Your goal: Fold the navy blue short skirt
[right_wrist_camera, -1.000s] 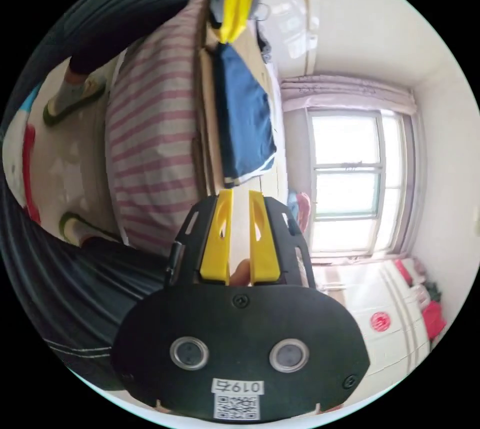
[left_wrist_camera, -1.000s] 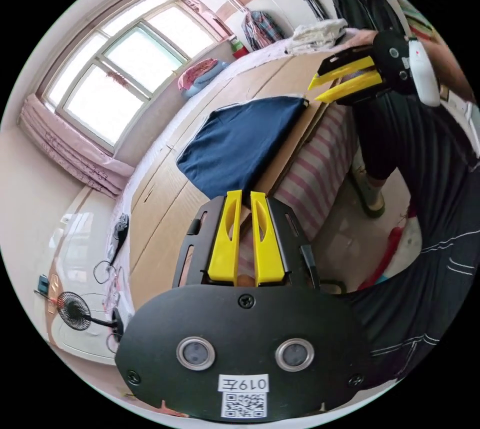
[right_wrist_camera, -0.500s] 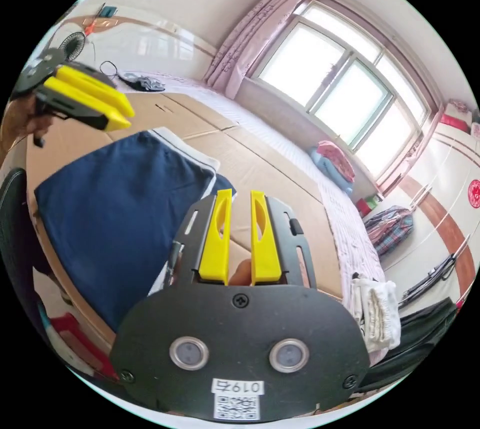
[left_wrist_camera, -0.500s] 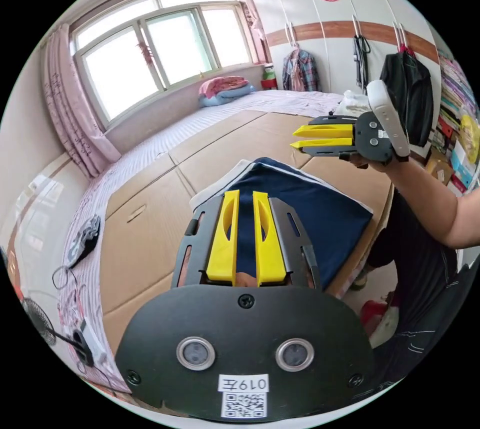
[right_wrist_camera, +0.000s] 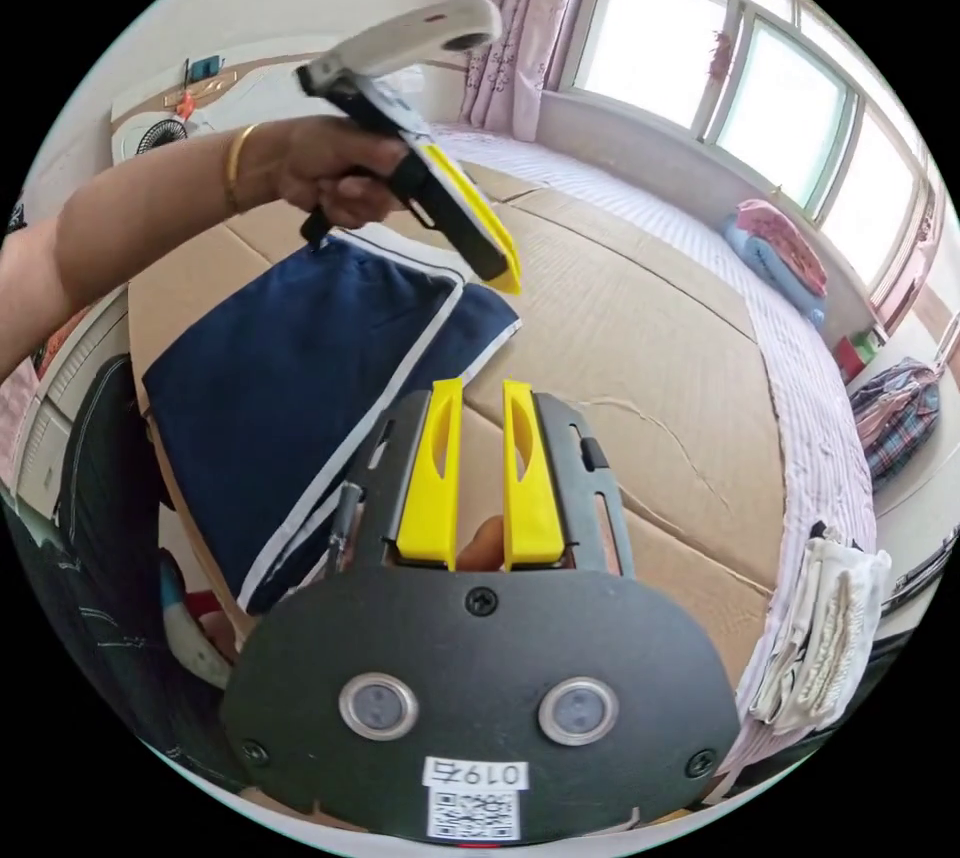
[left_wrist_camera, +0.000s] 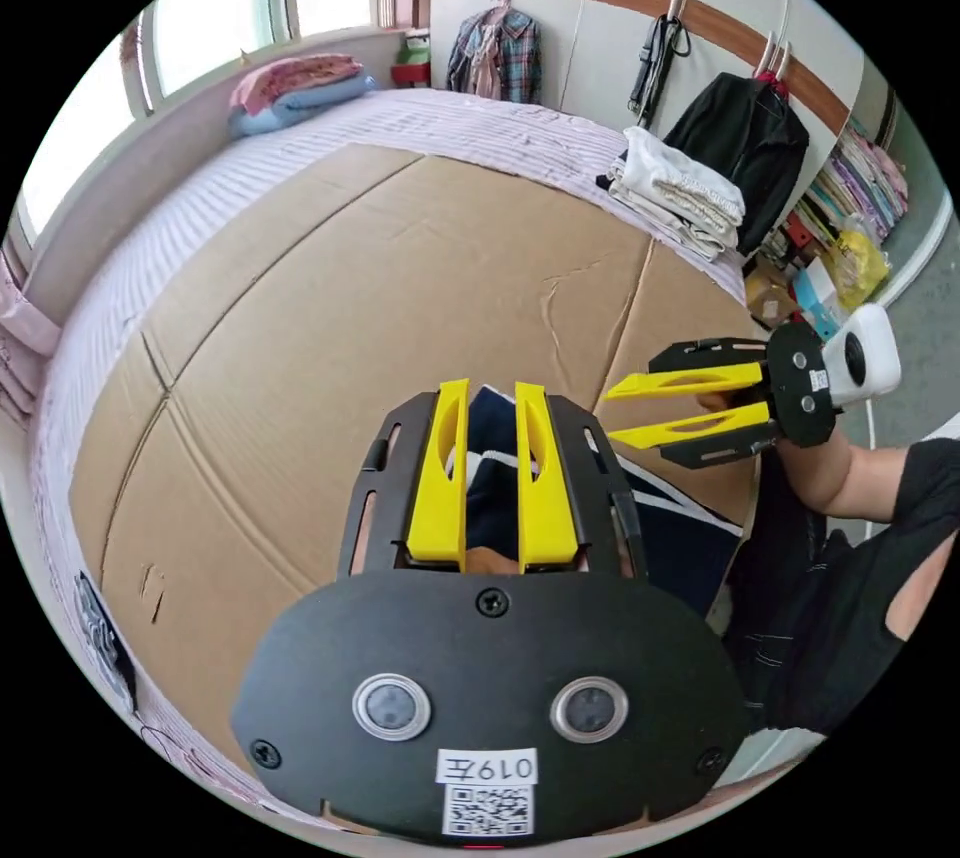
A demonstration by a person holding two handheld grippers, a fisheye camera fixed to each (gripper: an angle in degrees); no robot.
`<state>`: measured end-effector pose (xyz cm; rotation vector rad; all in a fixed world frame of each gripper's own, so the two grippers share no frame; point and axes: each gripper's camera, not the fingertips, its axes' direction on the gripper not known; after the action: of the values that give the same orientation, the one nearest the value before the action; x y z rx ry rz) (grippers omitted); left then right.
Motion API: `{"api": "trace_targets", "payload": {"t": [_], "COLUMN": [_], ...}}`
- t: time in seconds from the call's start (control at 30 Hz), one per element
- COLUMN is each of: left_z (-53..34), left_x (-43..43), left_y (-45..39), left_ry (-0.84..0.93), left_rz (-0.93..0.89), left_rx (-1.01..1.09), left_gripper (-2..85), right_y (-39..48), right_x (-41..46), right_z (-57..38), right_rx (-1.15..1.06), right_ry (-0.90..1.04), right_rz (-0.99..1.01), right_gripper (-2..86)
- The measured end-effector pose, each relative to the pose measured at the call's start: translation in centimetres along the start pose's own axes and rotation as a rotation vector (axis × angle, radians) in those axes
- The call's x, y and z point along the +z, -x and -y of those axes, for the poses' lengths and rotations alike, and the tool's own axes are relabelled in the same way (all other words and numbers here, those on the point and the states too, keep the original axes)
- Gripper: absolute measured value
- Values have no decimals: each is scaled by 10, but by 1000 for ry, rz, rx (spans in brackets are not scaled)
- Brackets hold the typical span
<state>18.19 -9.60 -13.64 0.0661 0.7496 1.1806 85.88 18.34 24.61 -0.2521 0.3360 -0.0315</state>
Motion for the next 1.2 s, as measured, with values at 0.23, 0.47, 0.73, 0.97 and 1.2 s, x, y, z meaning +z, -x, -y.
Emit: {"api": "trace_targets", "payload": {"t": [0.23,0.47,0.73,0.97,1.2], "left_z": [75,115,142,157,162], "left_x": [41,65,80,86,91], "left_y": [65,122,182,217,244], "left_ry": [180,244,253,233,214], "left_rz": [-17,-64,-182,-176,-164], "left_rx": [72,60,29,42,12], "left_gripper": [52,27,15,10,7], "right_y": [-29,-86,-135,-149,-164], "right_x": [8,7,15,10,9], "right_z": [44,84,124,154,176], "right_rx": [-64,13,100,67,77], "right_ry": [76,100,126,124,130], "right_rz": [78,198,305,291,296], "right_gripper": [69,66,54,49,47]}}
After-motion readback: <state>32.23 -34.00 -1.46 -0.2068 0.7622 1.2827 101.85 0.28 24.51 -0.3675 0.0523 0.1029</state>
